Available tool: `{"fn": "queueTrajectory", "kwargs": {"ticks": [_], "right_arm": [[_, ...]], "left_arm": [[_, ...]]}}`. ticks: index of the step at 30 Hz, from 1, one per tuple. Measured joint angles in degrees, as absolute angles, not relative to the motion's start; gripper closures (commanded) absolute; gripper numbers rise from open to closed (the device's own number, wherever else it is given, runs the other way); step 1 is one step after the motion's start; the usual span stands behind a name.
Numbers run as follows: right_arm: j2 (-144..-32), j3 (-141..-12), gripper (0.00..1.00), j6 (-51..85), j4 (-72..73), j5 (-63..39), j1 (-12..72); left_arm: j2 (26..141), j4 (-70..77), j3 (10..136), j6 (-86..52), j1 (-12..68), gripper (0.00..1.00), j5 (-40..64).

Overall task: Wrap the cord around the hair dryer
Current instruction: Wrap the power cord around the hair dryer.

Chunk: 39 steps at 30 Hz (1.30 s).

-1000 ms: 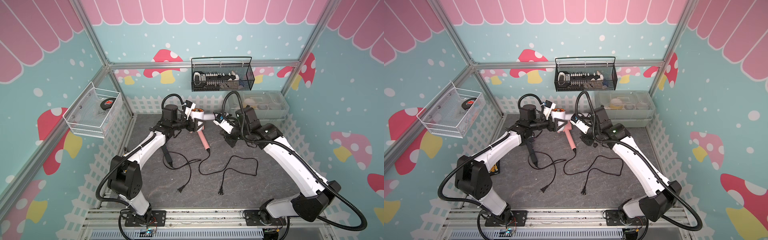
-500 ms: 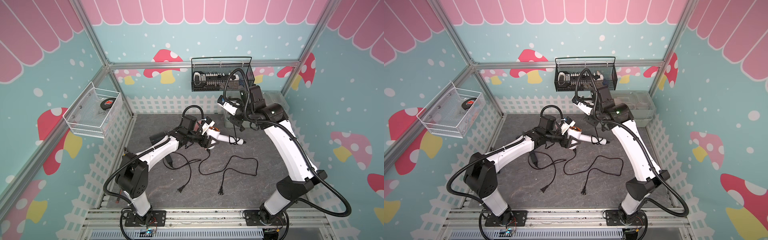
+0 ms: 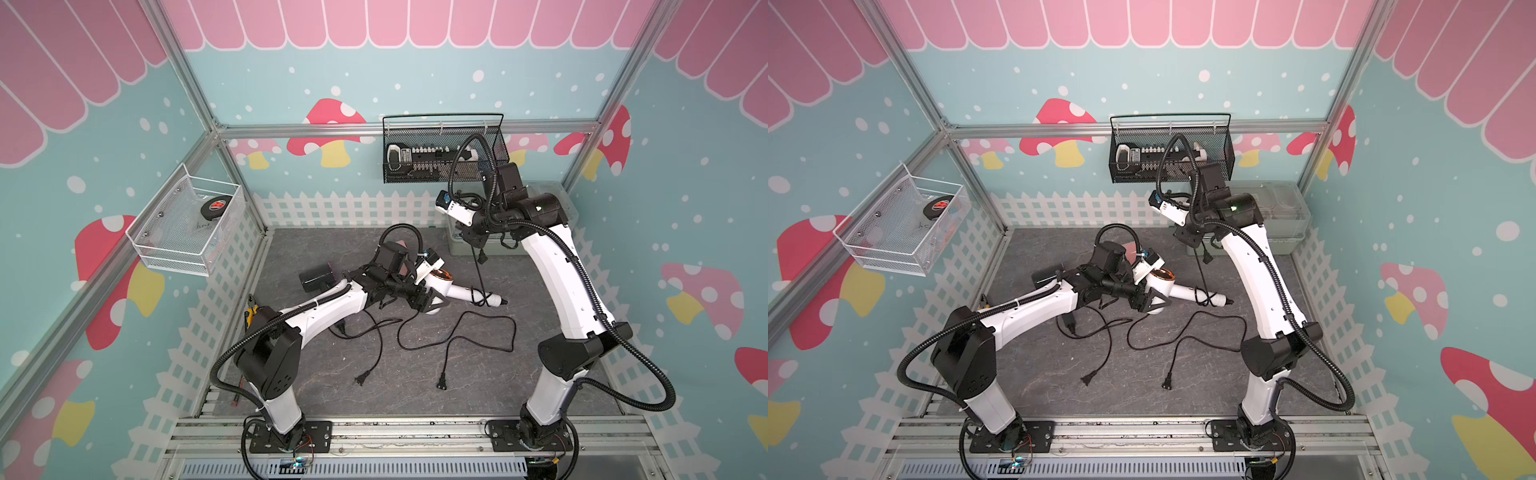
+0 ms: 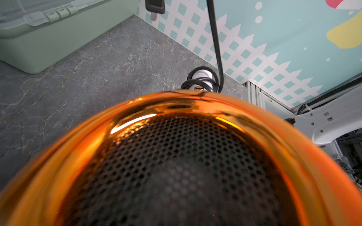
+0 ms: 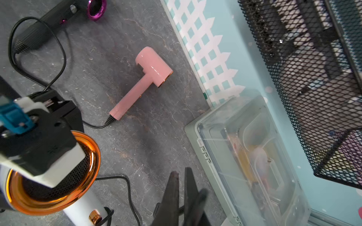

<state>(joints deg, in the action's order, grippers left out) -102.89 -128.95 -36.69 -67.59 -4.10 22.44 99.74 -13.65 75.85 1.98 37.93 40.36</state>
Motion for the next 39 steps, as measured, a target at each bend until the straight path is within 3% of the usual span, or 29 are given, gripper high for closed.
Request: {"fn": "queueTrajectory", "kwargs": {"ticks": [10,18,23,30,39], "right_arm": [[-101.4,-108.8,1.0,-38.7,-57.8,-8.8,14.5],[-102.2,-103.5,1.0,-37.3,-53.5,-23.7,9.8],[-103.9,-97.8,1.0,-34.7,-48.5,-35.2,5.4],[-103.8,-89.9,1.0,-30.5,-42.3,-49.7,1.2],[-99.1,-82.4,1.0,-21.7,-30.4,-57.9,-4.6]], "left_arm": [[88.3,-15.8,70.8,2.3,39.5,1.0,45.8],[83.1,-9.2,68.1,-1.7,37.8,1.0,47.6],[83.0,2.9,62.2,-10.4,32.2,1.0,53.1],[82.1,8.4,60.7,-14.4,26.8,1.0,56.2],[81.0,12.3,57.2,-16.5,23.0,1.0,58.2]]}}
